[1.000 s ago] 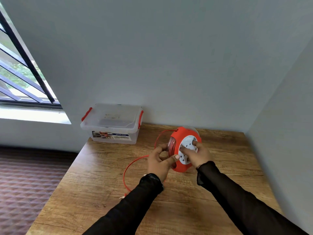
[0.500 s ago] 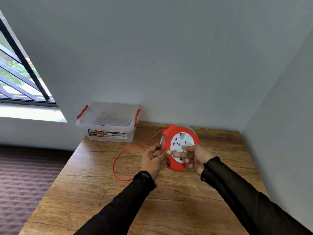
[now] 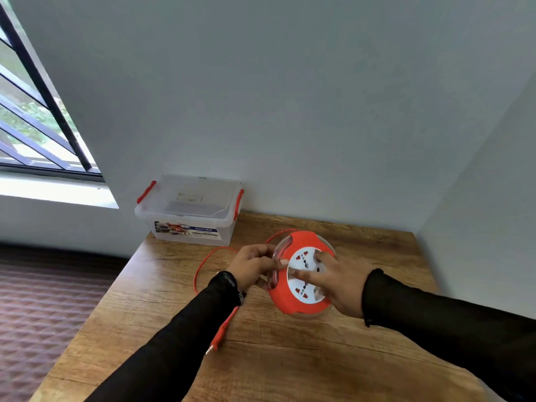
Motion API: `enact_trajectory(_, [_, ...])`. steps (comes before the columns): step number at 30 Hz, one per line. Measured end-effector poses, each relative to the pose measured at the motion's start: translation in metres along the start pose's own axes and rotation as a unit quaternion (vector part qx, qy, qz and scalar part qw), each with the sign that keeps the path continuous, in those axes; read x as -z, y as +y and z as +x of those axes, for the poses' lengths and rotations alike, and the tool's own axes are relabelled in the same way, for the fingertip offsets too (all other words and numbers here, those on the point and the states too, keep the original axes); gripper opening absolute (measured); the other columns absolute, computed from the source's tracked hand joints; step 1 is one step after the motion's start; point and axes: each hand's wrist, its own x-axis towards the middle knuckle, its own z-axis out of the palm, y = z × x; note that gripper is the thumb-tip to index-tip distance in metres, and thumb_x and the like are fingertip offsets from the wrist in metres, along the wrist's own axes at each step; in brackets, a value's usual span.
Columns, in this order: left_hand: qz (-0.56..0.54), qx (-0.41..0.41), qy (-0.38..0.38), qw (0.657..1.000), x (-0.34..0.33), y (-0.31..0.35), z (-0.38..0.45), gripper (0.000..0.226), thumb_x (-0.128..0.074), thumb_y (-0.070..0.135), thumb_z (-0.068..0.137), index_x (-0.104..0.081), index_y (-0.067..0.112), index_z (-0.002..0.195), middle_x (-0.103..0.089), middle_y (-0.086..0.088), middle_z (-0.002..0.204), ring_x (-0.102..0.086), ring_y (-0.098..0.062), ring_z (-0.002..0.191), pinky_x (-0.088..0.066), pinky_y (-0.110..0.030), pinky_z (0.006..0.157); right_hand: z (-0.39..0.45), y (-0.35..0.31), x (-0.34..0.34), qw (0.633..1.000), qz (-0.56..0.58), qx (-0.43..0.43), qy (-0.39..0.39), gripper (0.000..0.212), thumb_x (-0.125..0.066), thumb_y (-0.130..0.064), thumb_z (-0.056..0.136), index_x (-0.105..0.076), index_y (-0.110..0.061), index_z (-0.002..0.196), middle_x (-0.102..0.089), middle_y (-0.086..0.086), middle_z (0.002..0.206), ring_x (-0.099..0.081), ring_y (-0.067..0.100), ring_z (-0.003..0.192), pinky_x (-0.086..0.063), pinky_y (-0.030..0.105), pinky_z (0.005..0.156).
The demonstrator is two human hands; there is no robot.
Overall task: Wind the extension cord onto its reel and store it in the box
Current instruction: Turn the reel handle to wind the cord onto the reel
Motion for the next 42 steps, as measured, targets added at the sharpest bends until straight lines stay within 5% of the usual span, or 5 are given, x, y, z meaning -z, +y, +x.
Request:
enact_trajectory(14, [-0.026,0.014,-0.026,0.999,-0.007,-0.003,-0.002,0.027,-0.073,0.007,0.078,-0.065,0.015,0.102,-0.071,-0.004,0.095,-0.07,-0.02,0.078,-0.06,-0.033,0.064,0.016,0.017,-0.013,0.969,-0.16,0.096,0.162,0.082,-0.082,-0.053,0.048,-0.043,-0.037,0.118,-0.067,0.0,0.067,-0.063,0.018,0.064,-0.056,0.035,0.077])
enact_trajectory(23, [-0.141,-0.039,0.054,0.988,-0.021,-0.014,-0.007,0.027,-0.07,0.003,0.08,-0.066,0.011,0.105,-0.069,-0.001,0.088,-0.069,-0.018,0.076,-0.057,-0.03,0.061,0.021,0.003,-0.027,0.979,0.085,-0.128,0.135,0.066,-0.047,-0.056,0.086,-0.019,-0.043,0.145,-0.063,0.005,0.119,-0.051,0.025,0.115,-0.044,0.033,0.09])
enact_trajectory(32, [-0.18,-0.092,0.122,0.972,-0.042,-0.025,-0.008,0.028,-0.074,0.008,0.078,-0.061,0.002,0.102,-0.057,-0.013,0.076,-0.057,-0.028,0.072,-0.051,-0.037,0.07,0.044,-0.024,-0.021,0.623,0.66,-0.368,0.201,0.073,-0.073,-0.042,0.077,-0.04,-0.025,0.14,-0.05,0.009,0.139,-0.057,0.026,0.115,-0.049,0.031,0.088])
enact_trajectory(35, [-0.16,-0.109,0.142,0.971,-0.046,-0.026,-0.01,0.028,-0.076,0.014,0.073,-0.061,-0.003,0.089,-0.048,-0.015,0.074,-0.046,-0.027,0.07,-0.045,-0.041,0.067,0.047,-0.024,-0.015,0.482,0.77,-0.39,0.151,0.076,-0.07,-0.037,0.083,-0.03,-0.022,0.146,-0.064,0.017,0.083,-0.058,0.023,0.059,-0.045,0.029,0.054])
enact_trajectory(42, [-0.137,-0.12,0.123,0.976,-0.038,-0.019,-0.007,0.027,-0.073,0.015,0.078,-0.067,0.008,0.103,-0.047,-0.014,0.066,-0.043,-0.022,0.059,-0.04,-0.035,0.06,0.042,-0.03,-0.013,0.344,0.847,-0.391,0.107,0.071,-0.064,-0.017,0.088,-0.026,-0.027,0.147,-0.058,0.014,0.079,-0.058,0.021,0.06,-0.048,0.029,0.053])
